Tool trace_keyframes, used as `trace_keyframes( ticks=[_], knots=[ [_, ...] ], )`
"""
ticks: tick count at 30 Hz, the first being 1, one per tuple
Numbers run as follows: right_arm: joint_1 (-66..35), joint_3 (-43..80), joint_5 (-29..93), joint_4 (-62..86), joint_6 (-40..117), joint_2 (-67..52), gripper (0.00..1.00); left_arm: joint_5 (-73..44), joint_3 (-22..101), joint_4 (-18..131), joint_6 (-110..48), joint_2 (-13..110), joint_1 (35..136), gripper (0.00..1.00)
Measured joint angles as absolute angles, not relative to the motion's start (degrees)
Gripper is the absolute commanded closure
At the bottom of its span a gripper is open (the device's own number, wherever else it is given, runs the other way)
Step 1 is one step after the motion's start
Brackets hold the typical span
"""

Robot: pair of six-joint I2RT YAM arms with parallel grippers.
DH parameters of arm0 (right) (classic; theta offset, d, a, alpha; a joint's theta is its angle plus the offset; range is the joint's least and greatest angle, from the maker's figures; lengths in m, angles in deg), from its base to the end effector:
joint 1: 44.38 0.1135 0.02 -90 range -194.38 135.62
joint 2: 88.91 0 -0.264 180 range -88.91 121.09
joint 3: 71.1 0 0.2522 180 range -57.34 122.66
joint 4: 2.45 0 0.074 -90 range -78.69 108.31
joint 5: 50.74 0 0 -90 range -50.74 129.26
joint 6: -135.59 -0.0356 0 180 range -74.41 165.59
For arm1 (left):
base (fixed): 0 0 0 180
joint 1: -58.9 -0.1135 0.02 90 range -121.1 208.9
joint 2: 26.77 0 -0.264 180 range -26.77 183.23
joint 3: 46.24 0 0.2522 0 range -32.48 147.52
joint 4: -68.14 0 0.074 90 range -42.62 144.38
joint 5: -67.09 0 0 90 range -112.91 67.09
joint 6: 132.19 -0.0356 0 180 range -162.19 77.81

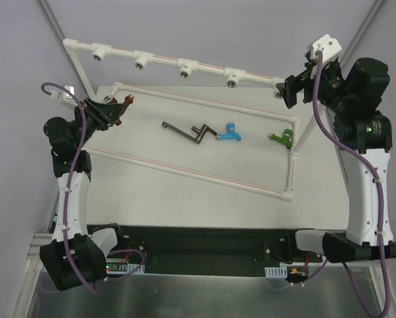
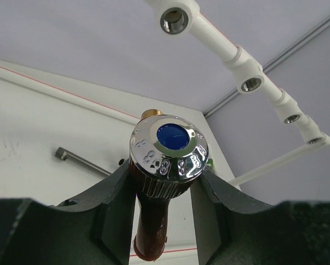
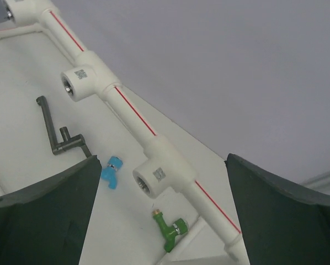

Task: Install the water faucets

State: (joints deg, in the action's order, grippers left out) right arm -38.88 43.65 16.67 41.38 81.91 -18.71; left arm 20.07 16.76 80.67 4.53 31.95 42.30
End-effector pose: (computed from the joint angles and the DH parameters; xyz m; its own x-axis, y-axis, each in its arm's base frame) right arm 0.2149 0.0344 0.5402 0.2889 -0.5216 -0.8028 -0.3719 0.7115 -0.5961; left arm 0.2275 0.0425 0.3869 -0.1131 -0.5895 -0.7998 0.4872 0.6686 -0.5617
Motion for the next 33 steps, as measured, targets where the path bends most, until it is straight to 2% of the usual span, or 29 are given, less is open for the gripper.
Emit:
trace_keyframes(
  ticks=[4,14,19,22,23,26,28,32,33],
  knots=[
    [-37.1,53.0,11.8,48.5,90.7,-10.0,0.03,19.8,16.8,77.4,1.4,31.3,42.9,1.0],
    [-31.8,56.0,10.7,56.9,105.7,0.8,0.01,18.3,18.0,70.6,-4.7,29.9,47.7,1.0],
    [-28.5,58.7,13.7,57.1,109.1,5.0,0.08,16.4,18.4,66.3,-9.7,27.1,50.1,1.0],
    [-27.0,59.8,15.8,57.6,110.6,6.7,0.23,15.6,18.4,64.8,-11.5,25.5,50.8,1.0],
    [-26.6,60.1,16.6,57.8,111.1,7.1,0.32,15.3,18.4,64.2,-12.3,25.0,51.1,1.0],
    [-26.0,62.2,19.3,58.2,112.6,8.6,0.47,14.6,18.5,63.1,-13.7,24.4,51.4,1.0],
    [-26.0,62.9,20.5,58.1,112.9,8.9,0.55,14.0,18.5,62.1,-14.8,24.4,51.5,1.0],
    [-25.7,63.3,22.1,57.9,113.4,8.8,0.78,13.2,18.5,60.5,-16.0,24.4,51.5,1.0],
    [-25.5,63.4,22.3,58.4,114.0,8.5,0.8,12.9,18.5,60.2,-16.2,24.3,51.5,1.0]
  ],
)
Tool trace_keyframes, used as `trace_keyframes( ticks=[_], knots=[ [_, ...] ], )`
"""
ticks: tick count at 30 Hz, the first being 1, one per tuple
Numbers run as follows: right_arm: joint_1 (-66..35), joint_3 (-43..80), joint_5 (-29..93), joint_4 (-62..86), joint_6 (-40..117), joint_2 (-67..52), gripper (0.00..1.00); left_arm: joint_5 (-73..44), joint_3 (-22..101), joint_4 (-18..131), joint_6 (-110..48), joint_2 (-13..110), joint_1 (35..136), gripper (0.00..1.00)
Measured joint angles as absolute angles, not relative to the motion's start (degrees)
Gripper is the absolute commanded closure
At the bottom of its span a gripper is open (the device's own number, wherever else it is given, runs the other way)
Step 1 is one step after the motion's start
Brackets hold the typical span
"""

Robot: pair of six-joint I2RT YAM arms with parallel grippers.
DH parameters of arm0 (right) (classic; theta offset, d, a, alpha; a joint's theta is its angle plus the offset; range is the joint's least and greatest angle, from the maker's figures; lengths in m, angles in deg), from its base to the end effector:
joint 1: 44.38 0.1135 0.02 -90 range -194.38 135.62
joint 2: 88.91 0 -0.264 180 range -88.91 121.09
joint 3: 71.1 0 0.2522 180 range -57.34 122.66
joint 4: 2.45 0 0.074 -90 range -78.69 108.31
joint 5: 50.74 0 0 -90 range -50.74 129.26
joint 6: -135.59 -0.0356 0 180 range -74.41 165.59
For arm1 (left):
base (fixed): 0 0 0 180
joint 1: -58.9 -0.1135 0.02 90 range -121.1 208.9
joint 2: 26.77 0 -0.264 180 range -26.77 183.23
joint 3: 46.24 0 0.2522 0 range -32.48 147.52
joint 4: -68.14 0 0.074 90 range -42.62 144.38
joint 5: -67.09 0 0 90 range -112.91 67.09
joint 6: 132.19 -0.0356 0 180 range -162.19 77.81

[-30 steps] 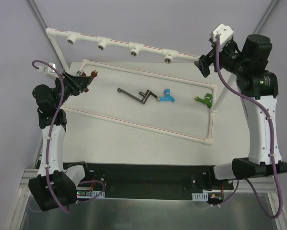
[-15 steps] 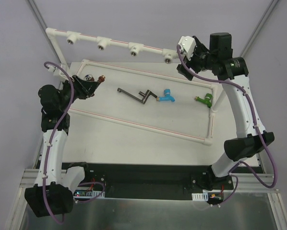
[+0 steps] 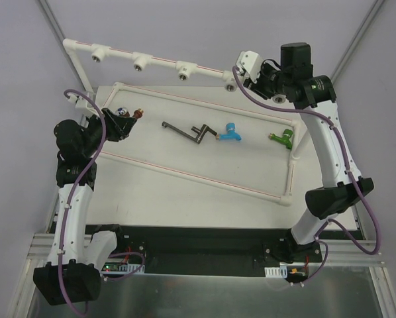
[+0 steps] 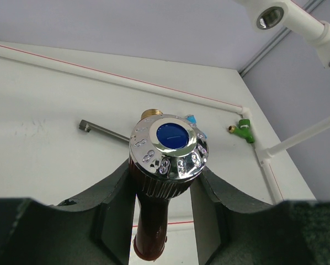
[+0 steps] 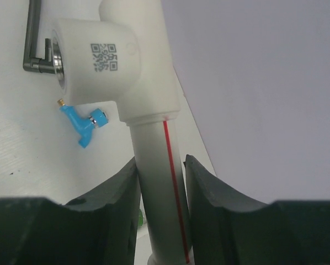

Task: Install the water faucets

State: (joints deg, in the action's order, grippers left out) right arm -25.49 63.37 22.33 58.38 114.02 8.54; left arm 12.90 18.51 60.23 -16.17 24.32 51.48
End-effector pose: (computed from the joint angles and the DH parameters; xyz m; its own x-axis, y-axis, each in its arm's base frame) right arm 0.3320 0.1246 0.4835 0.3820 -0.8096 -0.4457 -0.5617 0.1795 -0.8076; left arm 0.2026 0.0054 0.3888 -0.1180 -0.3741 -0.9198 0.4682 0.7959 -0.3838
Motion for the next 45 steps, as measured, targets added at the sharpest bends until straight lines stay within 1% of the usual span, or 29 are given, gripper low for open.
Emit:
trace_keyframes(
  ticks=[8,11,17,24,28,31,37,45],
  knots=[
    [-23.9,61.6,24.5,61.9,112.8,5.2,0.95,11.8,18.5,58.3,-16.9,22.7,51.5,1.0],
    [-23.7,59.1,25.2,62.3,111.9,2.6,0.98,10.8,18.5,58.3,-16.9,22.3,51.5,1.0],
    [-23.6,50.7,26.9,61.8,110.5,-5.7,0.98,8.2,18.4,59.0,-14.7,21.2,51.5,1.0],
    [-23.7,43.6,26.9,61.6,109.0,-13.7,0.98,4.3,16.2,64.3,-9.5,18.2,51.5,1.0],
    [-23.7,40.3,26.8,59.4,108.7,-16.3,0.98,2.1,13.0,71.4,-3.9,18.0,51.3,1.0],
    [-23.5,38.4,26.8,57.8,108.7,-17.7,0.98,3.1,10.5,78.4,2.1,20.1,49.7,1.0],
    [-22.2,37.0,28.6,56.1,108.7,-18.4,0.98,8.0,7.9,96.7,16.8,30.6,41.7,1.0],
    [-20.9,35.7,30.6,54.7,108.9,-19.1,0.98,14.2,8.6,110.3,31.2,37.2,33.5,1.0]
  ],
)
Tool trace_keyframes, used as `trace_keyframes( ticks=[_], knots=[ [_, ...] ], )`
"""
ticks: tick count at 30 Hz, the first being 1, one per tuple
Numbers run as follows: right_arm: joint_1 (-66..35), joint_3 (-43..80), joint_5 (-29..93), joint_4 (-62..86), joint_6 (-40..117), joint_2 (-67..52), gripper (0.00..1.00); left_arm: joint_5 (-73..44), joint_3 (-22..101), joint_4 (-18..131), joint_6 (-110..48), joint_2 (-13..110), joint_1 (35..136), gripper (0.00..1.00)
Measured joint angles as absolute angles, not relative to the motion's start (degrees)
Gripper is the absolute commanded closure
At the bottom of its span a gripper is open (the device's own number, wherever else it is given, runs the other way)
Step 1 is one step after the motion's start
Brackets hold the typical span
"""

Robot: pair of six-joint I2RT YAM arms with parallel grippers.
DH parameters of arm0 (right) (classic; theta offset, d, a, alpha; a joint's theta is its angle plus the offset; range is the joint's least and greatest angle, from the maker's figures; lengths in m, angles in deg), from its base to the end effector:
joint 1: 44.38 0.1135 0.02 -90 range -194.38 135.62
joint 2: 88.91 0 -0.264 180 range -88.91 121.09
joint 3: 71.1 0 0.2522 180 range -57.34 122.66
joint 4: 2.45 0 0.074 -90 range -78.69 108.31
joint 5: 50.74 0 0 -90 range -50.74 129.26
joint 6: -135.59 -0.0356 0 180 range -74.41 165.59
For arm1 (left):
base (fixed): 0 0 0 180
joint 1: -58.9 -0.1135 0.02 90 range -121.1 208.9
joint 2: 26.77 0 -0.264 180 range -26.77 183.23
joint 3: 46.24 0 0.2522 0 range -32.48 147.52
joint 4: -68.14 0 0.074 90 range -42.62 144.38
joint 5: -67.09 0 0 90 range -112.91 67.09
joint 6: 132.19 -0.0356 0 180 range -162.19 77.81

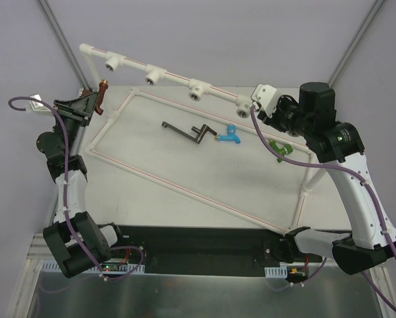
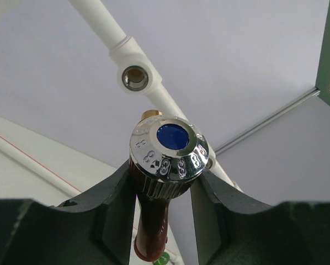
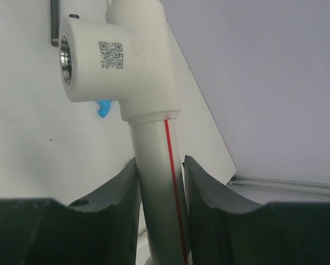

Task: Install the water faucets

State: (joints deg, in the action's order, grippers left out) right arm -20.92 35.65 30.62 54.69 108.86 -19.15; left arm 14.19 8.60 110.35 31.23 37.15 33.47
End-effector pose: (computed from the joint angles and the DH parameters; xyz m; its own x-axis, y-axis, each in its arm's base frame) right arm 0.2113 0.0975 0.4753 0.3249 -0.8215 -0.4685 -0.5175 0.2602 -0.8152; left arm 0.2248 0.0831 0.3668 0.0319 -0.8313 -0.5549 0.5055 0.4924 -0.7085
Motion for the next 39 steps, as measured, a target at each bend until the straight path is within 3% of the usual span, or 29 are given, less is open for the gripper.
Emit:
trace_keyframes(
  ticks=[10,24,39],
  knots=[
    [-19.5,34.5,33.0,53.6,109.3,-19.8,0.98,19.6,17.2,111.1,37.4,41.7,32.2,1.0],
    [-17.3,32.6,35.9,50.9,110.0,-20.5,0.98,23.0,26.9,97.9,36.3,47.8,31.0,1.0],
    [-17.1,31.3,36.1,49.5,110.7,-21.1,0.98,24.8,29.6,96.4,36.8,54.2,30.7,1.0]
  ],
)
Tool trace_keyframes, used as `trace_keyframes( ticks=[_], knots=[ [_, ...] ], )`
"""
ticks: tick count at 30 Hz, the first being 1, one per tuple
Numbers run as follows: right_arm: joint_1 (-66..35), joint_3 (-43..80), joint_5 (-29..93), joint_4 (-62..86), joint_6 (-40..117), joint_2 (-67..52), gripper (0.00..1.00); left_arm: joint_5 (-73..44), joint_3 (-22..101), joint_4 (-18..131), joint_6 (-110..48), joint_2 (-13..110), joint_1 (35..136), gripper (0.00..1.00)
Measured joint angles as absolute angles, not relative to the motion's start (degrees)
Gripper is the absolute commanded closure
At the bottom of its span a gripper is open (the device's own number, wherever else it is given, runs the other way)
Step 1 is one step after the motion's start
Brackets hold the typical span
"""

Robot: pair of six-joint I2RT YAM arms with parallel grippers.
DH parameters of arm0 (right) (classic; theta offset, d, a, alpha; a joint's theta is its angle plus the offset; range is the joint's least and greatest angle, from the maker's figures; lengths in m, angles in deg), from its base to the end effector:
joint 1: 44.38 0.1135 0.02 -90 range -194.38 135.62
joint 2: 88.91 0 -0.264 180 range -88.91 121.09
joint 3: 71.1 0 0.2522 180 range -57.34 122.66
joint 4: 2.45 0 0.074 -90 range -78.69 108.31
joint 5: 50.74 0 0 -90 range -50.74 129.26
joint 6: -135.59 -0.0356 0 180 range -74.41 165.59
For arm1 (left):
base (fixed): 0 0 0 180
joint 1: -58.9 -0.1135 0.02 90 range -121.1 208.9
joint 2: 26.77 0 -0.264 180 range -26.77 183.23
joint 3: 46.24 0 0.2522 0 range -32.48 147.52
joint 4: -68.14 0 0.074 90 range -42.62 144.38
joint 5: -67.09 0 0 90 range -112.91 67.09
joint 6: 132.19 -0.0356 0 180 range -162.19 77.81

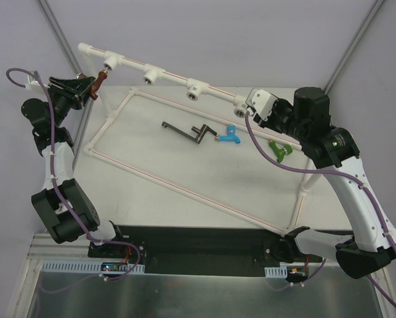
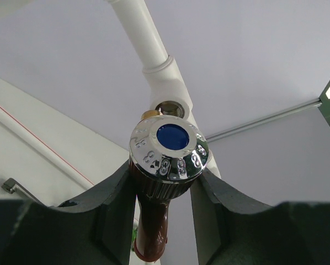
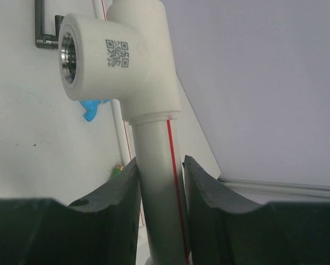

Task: Install the water faucets

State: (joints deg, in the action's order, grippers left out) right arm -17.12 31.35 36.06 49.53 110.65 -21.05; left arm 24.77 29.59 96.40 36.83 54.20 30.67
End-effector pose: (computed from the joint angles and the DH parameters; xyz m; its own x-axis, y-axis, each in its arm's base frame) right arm 0.2059 0.1083 0.4685 0.3456 -0.8404 -0.4175 -0.4537 0.2398 -0.8583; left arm 0.2943 0.1281 0.3901 -0.2096 -0.8627 -0.4602 0.3931 0.3566 -0.8476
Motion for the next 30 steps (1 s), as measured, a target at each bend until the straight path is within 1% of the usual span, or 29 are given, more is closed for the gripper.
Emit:
trace_keyframes(
  ticks=[30],
  knots=[
    [-17.1,30.7,36.4,48.8,110.8,-21.4,0.98,26.3,31.4,101.3,39.9,56.6,31.2,1.0]
  ],
)
